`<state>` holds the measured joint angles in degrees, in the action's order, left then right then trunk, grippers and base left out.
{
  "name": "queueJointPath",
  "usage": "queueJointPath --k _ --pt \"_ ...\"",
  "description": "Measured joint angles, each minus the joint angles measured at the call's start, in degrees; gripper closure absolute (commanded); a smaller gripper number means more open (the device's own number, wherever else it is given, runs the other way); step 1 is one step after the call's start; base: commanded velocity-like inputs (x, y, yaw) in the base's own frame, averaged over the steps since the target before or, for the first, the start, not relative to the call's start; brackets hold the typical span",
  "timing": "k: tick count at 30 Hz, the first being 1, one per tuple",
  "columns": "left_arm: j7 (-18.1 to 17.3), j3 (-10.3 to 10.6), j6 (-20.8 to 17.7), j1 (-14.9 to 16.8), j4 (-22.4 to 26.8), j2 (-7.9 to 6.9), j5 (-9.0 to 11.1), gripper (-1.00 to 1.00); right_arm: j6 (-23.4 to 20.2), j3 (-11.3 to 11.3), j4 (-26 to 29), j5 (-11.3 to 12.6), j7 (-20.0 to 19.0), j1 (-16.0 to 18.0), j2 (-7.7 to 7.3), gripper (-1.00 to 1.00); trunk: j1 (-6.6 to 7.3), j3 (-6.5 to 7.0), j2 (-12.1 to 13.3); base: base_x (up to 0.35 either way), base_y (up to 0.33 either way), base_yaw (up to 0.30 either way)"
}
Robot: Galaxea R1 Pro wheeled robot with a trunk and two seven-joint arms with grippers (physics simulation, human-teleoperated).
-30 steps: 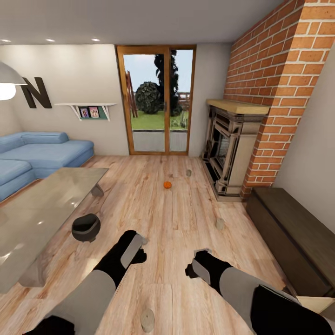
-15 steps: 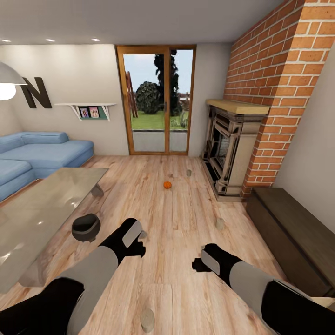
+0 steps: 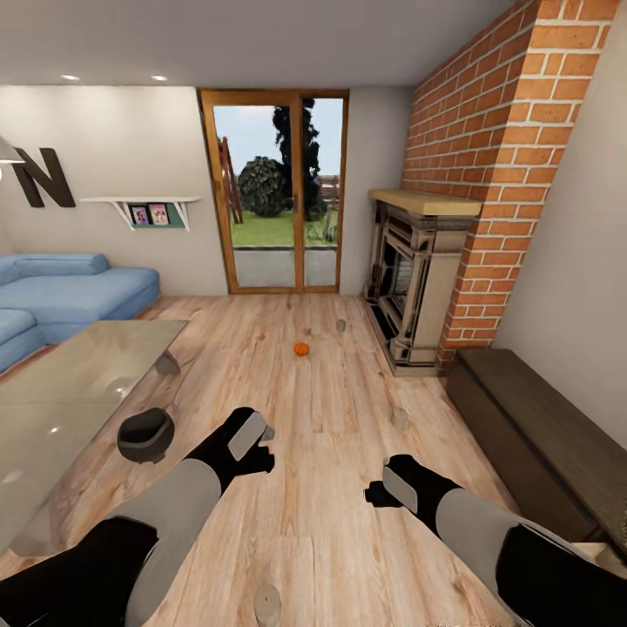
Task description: Place each of the two pumpkins and all three candles from the living room inside a cabinet in the living room (use any cabinet), then make sure every cabinet is closed, and position the cauldron so it is next to a table in the living room.
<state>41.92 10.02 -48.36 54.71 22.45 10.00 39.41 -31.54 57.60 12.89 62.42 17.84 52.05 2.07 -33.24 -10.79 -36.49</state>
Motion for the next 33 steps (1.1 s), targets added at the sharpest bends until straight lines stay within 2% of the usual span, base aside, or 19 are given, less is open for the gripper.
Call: queueJointPath --k 4,7,18,26,33 --pt "-0.8 -0.1 0.2 0.0 -0.1 0.00 2.2 -1.00 0.1 0.0 -0.1 -0.1 0.0 0.0 -0.02 -1.00 0.00 0.19 0.0 0.000 0.000 -0.209" --pt "-1.0 0.1 0.2 0.0 -0.1 0.00 4.8 -1.00 0.1 0.0 -0.1 0.0 0.0 0.0 -0.03 -1.00 -0.65 -0.24 -1.2 0.000 0.000 -0.205" --pt "-0.5 0.6 0.1 0.0 0.0 0.00 5.0 -1.00 0.1 -0.1 -0.1 0.0 -0.4 0.0 -0.02 -1.00 -3.08 -2.12 -5.6 0.000 0.000 -0.054" --pt "-0.4 1.0 0.1 0.0 0.4 0.00 5.0 -1.00 0.1 -1.5 0.0 0.0 -4.6 0.0 0.06 -1.00 -4.84 -3.56 -8.8 0.000 0.000 -0.003" --pt "-0.2 1.1 0.1 0.0 0.7 0.00 4.9 -1.00 0.0 -1.6 -0.1 0.0 -5.5 0.0 0.01 -1.00 -6.37 -4.82 -11.6 0.000 0.000 0.000"
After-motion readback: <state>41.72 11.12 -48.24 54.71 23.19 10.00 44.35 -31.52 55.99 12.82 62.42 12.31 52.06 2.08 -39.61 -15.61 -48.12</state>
